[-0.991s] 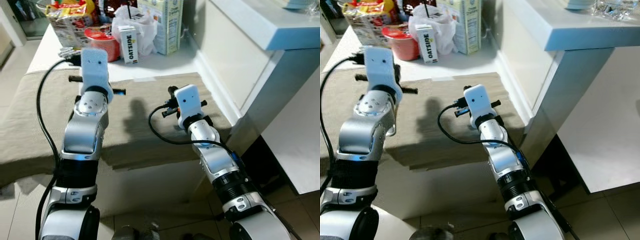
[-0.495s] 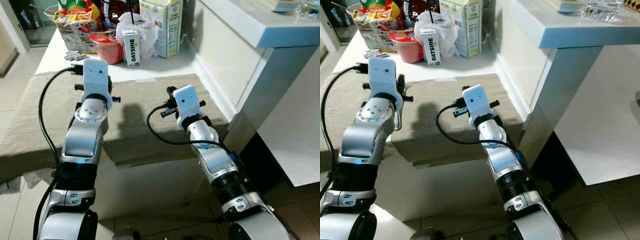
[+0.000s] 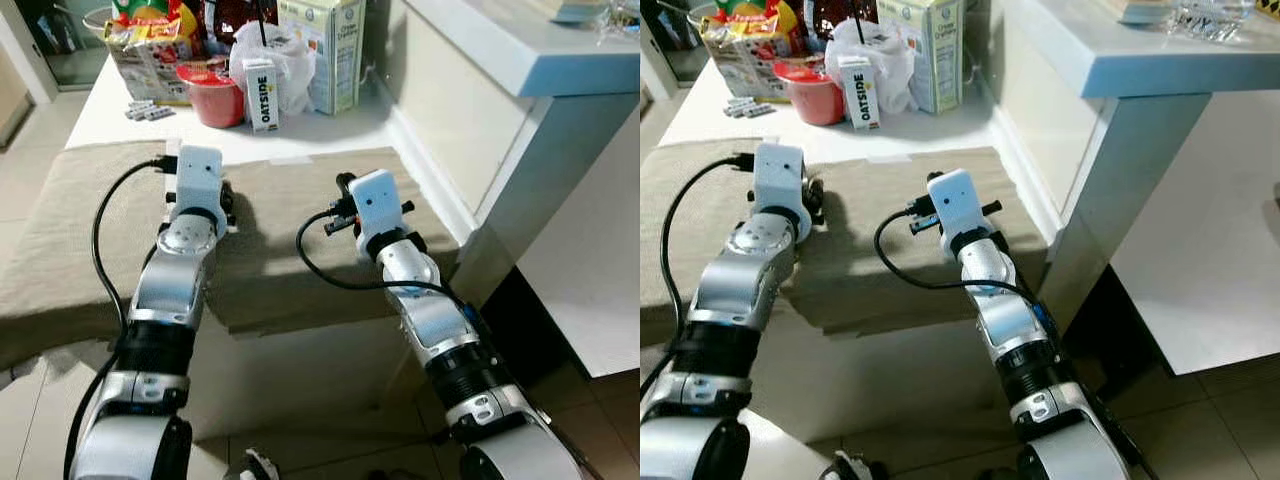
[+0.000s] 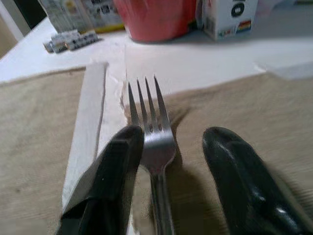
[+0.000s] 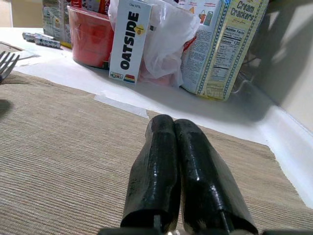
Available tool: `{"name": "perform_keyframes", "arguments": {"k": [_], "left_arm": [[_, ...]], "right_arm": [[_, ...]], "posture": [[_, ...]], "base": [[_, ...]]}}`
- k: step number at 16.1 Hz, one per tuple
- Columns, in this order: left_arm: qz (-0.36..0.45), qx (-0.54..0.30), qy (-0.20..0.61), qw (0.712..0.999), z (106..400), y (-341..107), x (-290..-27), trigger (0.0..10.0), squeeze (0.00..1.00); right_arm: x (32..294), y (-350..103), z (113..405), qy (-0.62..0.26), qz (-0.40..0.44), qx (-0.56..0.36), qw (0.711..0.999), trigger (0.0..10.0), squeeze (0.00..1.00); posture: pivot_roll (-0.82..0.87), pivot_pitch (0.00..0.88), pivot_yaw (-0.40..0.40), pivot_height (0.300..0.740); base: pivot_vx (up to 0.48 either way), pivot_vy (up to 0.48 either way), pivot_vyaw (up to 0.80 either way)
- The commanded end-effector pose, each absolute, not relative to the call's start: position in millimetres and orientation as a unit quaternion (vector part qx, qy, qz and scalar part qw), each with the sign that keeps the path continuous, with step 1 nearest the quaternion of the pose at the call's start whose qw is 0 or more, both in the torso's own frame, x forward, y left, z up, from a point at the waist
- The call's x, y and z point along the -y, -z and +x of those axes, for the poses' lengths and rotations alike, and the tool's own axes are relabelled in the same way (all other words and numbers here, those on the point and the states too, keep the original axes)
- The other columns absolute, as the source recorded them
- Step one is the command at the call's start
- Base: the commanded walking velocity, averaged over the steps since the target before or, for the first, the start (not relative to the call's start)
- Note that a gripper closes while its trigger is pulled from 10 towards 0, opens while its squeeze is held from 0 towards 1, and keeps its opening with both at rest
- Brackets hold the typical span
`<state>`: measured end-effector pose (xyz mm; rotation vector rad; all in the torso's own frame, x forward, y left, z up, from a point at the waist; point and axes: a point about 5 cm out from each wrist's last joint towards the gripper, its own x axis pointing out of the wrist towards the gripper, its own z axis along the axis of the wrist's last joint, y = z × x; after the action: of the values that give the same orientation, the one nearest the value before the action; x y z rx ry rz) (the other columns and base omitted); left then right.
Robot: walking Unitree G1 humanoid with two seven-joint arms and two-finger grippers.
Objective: Setting the table
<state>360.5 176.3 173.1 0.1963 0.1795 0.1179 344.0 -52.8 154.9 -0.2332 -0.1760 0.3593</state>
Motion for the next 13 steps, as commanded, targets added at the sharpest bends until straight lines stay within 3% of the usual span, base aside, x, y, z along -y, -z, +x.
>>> {"name": "perform_keyframes", "arguments": {"k": [1,3,4,13], "left_arm": [[0.098,-0.084,-0.055,0.99,364.2,-177.5,-177.0,10.0,1.0],[0.11,-0.091,-0.059,0.988,366.7,-177.3,-178.3,10.0,1.0],[0.109,-0.097,-0.059,0.987,368.3,-176.4,-178.6,10.0,0.0],[0.075,-0.16,-0.063,0.982,368.0,-172.5,-178.4,10.0,0.0]], "right_arm": [[54.0,-157.0,342.1,-0.175,-0.118,0.091,0.973,10.0,0.0],[54.6,-156.7,341.5,-0.174,-0.119,0.091,0.973,10.0,0.0],[55.1,-156.4,341.4,-0.174,-0.119,0.09,0.973,10.0,0.0],[55.3,-156.8,341.5,-0.177,-0.121,0.088,0.973,10.0,0.0]], "posture": [[0.03,0.03,0.027,0.727],[0.03,0.029,0.028,0.727],[0.03,0.028,0.028,0.727],[0.03,0.027,0.02,0.727]], "base": [[0.0,0.0,0.0],[0.0,0.0,0.0],[0.0,0.0,0.0],[0.0,0.0,0.0]]}}
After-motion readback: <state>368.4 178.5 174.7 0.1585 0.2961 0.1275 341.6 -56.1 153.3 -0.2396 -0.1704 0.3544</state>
